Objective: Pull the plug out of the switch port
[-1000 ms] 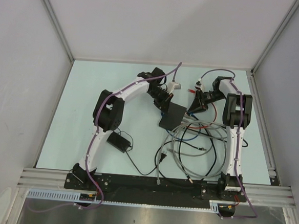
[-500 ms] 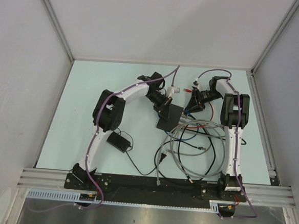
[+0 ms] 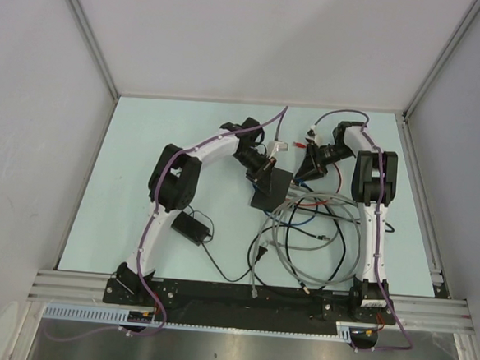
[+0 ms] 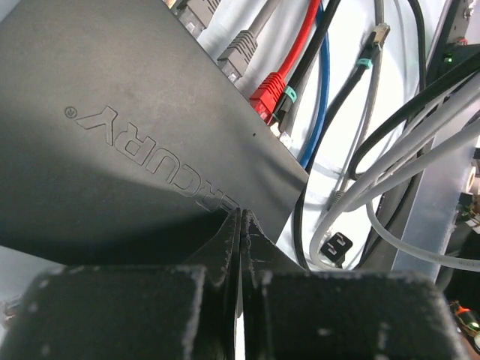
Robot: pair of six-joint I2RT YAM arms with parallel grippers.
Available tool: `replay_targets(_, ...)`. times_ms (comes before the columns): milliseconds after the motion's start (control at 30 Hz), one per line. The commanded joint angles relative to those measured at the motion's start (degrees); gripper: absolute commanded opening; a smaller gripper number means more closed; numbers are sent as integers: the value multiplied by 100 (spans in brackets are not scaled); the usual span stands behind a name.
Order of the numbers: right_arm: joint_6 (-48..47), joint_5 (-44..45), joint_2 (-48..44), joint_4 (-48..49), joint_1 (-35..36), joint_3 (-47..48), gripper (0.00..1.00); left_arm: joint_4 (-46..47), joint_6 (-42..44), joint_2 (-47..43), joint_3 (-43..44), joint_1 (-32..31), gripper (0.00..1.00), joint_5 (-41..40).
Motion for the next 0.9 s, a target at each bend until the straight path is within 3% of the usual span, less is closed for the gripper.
replay_targets(0,-341,633,447,364,310,16,38,-191,445,379,-344,17,0,-992)
replay_targets(200,-393,283,579,250,249,103,38,-182,577,467,-318,43,0,-1097)
replay_targets(233,-385,299,588,224,240,130,31,-182,568,476,-274,52,0,-1124)
replay_targets(300,-254,474,527,302,257,86,27,-182,568,502,-239,61,0,-1150)
replay_targets(367,-192,641,456,399,354,33,33,-173,586,511,-221,61,0,-1168)
replay_targets(400,-209,746,421,399,380,33,46,-173,595,528,-212,61,0,-1185)
replay_targets(467,-201,748,403,399,442,68,48,-173,621,520,-203,61,0,-1177)
replay_targets(633,37,589,623,425,477,288,47,-191,656,546,-151,61,0,-1194)
replay_targets(867,283,1318,552,681,732,104,38,-199,726,528,-133,61,0,-1282)
